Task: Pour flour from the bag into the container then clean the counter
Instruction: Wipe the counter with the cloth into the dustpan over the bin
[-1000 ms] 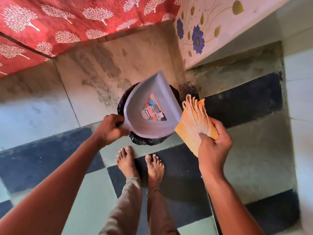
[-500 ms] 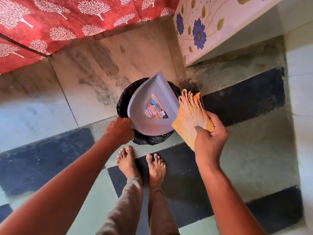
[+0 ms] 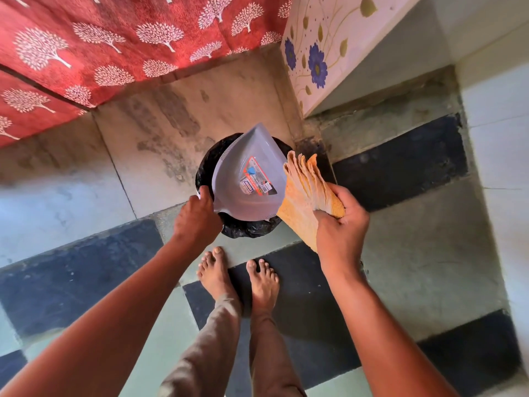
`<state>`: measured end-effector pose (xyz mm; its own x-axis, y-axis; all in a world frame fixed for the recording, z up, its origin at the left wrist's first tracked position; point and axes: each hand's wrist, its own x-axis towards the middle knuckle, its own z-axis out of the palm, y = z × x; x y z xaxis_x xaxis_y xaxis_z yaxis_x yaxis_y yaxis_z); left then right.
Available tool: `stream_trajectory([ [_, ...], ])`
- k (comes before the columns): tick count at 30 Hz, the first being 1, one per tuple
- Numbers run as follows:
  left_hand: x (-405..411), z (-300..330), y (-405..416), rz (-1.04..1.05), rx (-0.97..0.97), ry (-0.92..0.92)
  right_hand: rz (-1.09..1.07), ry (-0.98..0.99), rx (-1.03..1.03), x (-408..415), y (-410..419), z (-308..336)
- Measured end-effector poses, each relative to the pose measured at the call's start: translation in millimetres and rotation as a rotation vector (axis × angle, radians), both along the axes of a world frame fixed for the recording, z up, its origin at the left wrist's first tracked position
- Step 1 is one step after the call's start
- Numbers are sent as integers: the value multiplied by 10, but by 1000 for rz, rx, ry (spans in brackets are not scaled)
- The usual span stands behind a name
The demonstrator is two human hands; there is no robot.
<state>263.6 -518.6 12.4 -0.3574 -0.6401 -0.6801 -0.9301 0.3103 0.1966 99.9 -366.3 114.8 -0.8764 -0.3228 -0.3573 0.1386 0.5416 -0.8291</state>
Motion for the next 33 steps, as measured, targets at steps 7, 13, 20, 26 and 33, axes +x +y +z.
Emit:
stream_trajectory([
  [7, -373, 1807, 195, 855, 664, 518, 135, 96, -67, 31, 238, 1151],
  [13, -613, 3700, 343, 901, 958, 734, 392, 327, -166, 160, 385, 2651],
  [20, -647, 5377, 595, 608, 776, 817, 511, 485, -223, 263, 666, 4163],
  [26, -634, 6103, 741, 447, 678, 923, 457, 449, -391, 299, 1041, 4950],
  [33, -1114, 6549, 831, 437, 982, 989, -31, 310, -494, 34, 1366, 5027],
])
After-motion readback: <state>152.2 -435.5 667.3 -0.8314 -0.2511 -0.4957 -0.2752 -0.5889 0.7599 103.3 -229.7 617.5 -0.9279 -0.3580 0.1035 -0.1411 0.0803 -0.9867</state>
